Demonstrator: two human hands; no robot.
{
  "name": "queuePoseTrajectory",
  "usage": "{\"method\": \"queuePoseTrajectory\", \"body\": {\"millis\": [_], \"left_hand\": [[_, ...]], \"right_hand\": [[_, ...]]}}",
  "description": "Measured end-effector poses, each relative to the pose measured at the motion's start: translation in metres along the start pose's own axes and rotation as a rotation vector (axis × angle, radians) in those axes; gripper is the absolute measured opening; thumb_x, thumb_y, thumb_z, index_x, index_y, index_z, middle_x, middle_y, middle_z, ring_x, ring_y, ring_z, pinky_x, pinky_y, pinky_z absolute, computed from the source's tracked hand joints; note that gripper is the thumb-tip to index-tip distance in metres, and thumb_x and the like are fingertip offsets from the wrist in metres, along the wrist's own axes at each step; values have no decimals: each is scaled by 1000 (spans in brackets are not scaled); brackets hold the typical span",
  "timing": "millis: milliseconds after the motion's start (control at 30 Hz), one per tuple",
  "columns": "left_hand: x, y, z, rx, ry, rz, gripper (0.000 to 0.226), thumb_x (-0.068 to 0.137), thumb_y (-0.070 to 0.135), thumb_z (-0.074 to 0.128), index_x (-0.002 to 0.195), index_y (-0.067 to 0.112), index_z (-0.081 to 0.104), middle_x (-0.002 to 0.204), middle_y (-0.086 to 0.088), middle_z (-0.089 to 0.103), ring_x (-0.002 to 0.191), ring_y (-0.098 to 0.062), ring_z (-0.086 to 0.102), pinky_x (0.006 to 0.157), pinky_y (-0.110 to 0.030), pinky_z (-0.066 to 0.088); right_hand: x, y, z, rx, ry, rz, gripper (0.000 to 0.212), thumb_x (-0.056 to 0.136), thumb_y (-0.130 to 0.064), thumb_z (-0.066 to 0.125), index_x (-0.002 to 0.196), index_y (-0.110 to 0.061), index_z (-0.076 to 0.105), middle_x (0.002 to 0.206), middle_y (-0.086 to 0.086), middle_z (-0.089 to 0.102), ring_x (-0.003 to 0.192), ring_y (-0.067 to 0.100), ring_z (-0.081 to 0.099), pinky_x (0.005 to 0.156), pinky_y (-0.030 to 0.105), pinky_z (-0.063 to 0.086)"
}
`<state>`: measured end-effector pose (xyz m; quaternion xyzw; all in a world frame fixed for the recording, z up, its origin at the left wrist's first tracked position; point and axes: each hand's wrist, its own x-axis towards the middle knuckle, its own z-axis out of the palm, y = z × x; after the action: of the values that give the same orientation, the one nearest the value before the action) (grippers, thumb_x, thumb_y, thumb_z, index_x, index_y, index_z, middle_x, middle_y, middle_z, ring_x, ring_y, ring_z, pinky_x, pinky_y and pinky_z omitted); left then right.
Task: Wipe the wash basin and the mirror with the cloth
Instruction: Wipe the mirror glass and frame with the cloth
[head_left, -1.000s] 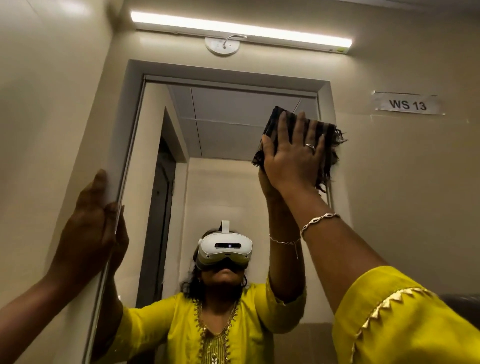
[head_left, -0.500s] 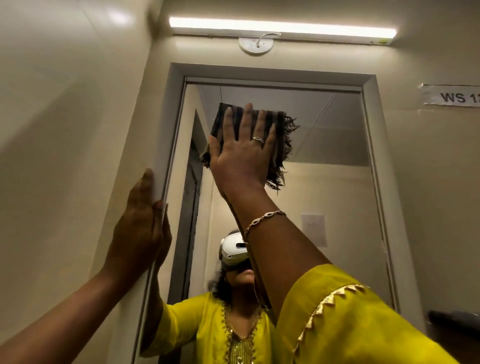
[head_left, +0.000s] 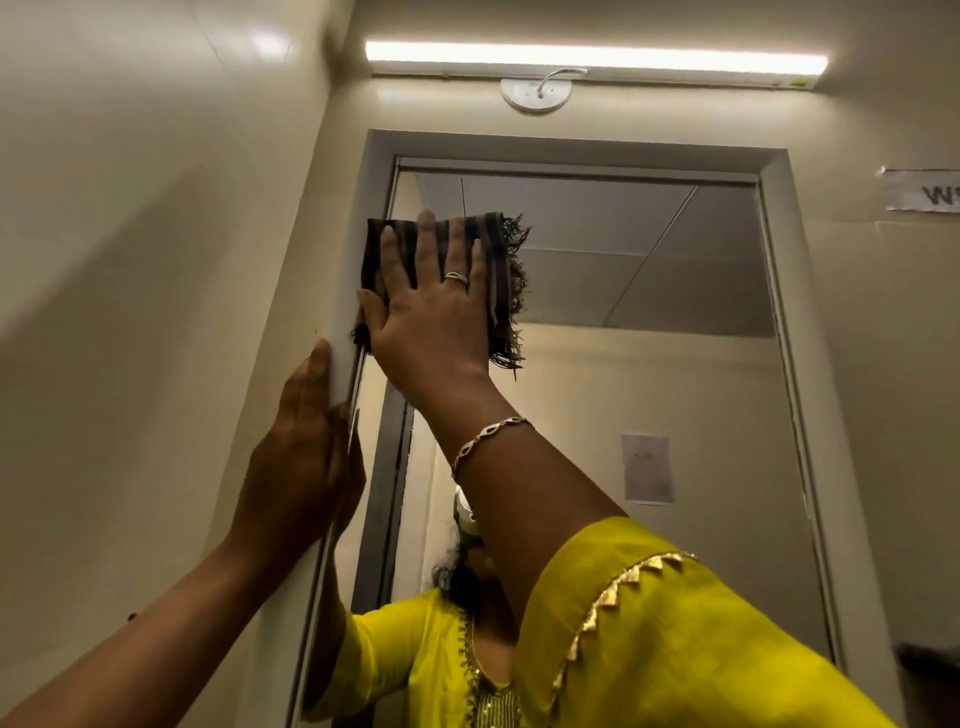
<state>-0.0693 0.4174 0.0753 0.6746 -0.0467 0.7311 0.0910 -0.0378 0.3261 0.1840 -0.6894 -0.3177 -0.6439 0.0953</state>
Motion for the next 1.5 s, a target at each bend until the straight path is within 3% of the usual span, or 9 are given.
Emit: {"method": "queuePoseTrajectory", "body": {"millis": [300,800,867,967,1033,1167,1233,1367,1500], "left_hand": [[-1,2,-3,89,-18,23,64,87,35,21,140,-1,24,135,-30,40,77,-44,63,63,-33,44],[-4,-24,14,101,98,59,51,94,17,36,143,12,20,142,-16,37,94,-46,58,71,-51,50],[-3,-33,24,46,158,87,55,96,18,37,145,23,13,147,18,21,109,-33,54,83,-51,46],[0,-41,34,11,220,102,53,96,27,33,143,34,12,140,39,7,119,21,23,104,-32,36],[0,-47,39,1,210,75,52,96,28,33,143,35,12,141,35,13,115,26,16,105,-15,27],[3,-78,50,61,62,-58,61,91,45,35,144,20,17,147,-3,31,131,-4,30,98,-36,41],[-1,-89,55,88,28,-100,68,90,56,35,144,17,21,150,-2,27,132,-13,33,100,-32,39],[0,-58,55,15,255,5,56,96,22,41,144,28,14,149,12,23,127,13,24,102,-15,29],[-4,-13,28,-11,158,75,51,94,11,36,143,12,20,142,-17,36,114,-13,44,88,-29,38]], "right_hand": [[-21,29,-2,37,36,-59,57,98,-47,23,148,-28,3,157,6,-9,142,28,-16,110,39,-19],[-59,142,-21,-61,123,82,61,91,-55,17,147,-31,11,157,2,2,144,26,-6,114,40,-9],[-65,165,-28,-91,127,100,63,89,-57,11,147,-31,12,157,3,4,144,26,-3,115,42,-5],[-73,198,-40,-142,123,157,69,85,-59,5,147,-30,13,157,4,6,144,27,1,115,42,-1],[-75,212,-46,-184,112,170,70,84,-59,4,147,-30,13,157,4,7,144,26,2,115,42,-1],[-80,213,-47,-181,103,204,66,87,-58,7,147,-30,9,157,4,4,144,26,-1,114,40,-5],[-84,208,-45,-158,114,255,63,89,-54,12,147,-29,7,157,4,2,144,27,-3,114,39,-7],[-85,189,-38,-138,133,341,65,88,-54,9,147,-28,4,157,7,-1,144,30,-5,114,42,-8],[-81,154,-29,-88,145,338,65,89,-52,10,148,-25,6,157,10,-1,143,32,-5,113,44,-8]]}}
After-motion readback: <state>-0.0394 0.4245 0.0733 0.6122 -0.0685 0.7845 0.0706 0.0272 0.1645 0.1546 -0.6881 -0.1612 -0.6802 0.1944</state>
